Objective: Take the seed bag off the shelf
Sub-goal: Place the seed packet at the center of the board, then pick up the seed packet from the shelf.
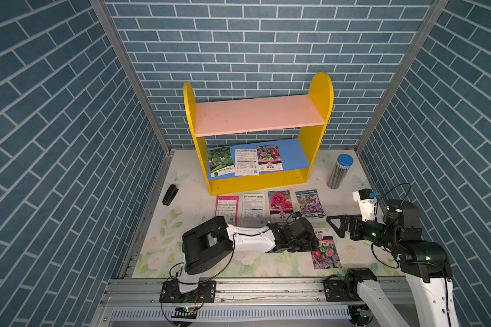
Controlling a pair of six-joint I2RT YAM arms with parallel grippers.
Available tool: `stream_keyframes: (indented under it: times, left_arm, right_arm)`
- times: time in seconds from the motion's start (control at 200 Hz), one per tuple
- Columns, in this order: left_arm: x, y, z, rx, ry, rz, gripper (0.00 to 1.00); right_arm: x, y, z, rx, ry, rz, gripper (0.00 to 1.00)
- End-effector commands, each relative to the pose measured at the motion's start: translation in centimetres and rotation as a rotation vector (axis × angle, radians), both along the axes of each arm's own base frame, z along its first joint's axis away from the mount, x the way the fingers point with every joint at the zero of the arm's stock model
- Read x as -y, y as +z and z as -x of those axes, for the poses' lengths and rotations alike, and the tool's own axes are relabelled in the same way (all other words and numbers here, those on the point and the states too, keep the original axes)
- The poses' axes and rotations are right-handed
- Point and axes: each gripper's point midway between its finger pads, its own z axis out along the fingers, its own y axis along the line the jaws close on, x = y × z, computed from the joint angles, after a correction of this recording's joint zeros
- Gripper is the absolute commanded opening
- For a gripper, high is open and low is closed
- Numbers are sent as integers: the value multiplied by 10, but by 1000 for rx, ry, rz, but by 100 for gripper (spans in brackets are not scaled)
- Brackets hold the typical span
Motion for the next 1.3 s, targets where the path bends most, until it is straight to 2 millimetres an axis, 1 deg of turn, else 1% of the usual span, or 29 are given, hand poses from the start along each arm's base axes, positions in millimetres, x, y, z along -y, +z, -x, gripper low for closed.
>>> stream_keyframes:
  times: [0.0, 0.04, 0.075, 0.16, 0.265, 0.345, 0.435, 0.55, 0.62, 0.72, 0.82, 0.91, 1.005, 1.08, 1.19, 1.295]
  left_arm:
    - [-24, 17, -14, 102, 10, -54, 91]
    - [-31, 24, -18, 123, 14, -59, 97]
    - [-38, 29, -22, 139, 16, -64, 100]
    - [-53, 41, -29, 172, 18, -67, 100]
    - [-71, 58, -37, 253, 19, -76, 100]
    - [-81, 77, -42, 343, -3, -80, 100]
    - [-93, 100, -48, 434, -13, -80, 100]
    - [-109, 131, -57, 543, -12, -70, 100]
    - [-118, 149, -59, 610, -18, -68, 100]
    - [-137, 172, -65, 699, 9, -95, 100]
    - [-161, 185, -75, 739, 52, -129, 100]
    - [-184, 193, -84, 765, 91, -149, 100]
    - [-210, 199, -91, 796, 133, -199, 100]
    - [-232, 205, -97, 817, 173, -239, 100]
    - [-255, 215, -101, 840, 216, -267, 100]
    - [-269, 223, -102, 860, 234, -284, 100]
  right_arm:
    - [-8, 15, -7, 104, 45, -34, 100]
    - [-6, 15, -12, 120, 29, -25, 100]
    - [-6, 17, -15, 138, 28, -26, 100]
    - [-8, 23, -24, 195, 24, -46, 100]
    - [-14, 33, -33, 260, 44, -81, 100]
    - [-18, 35, -40, 288, 64, -99, 100]
    - [-23, 34, -50, 304, 79, -123, 100]
    - [-29, 27, -63, 318, 100, -158, 100]
    - [-31, 19, -76, 323, 93, -166, 100]
    - [-37, 13, -92, 319, 88, -148, 100]
    - [-55, 8, -106, 322, 100, -107, 100]
    - [-74, 1, -123, 323, 104, -45, 100]
    - [-93, 0, -140, 343, 106, -14, 100]
    - [-108, 0, -155, 347, 109, 9, 97]
    - [-130, -1, -175, 365, 124, 32, 95]
    - [-146, -5, -197, 373, 127, 66, 95]
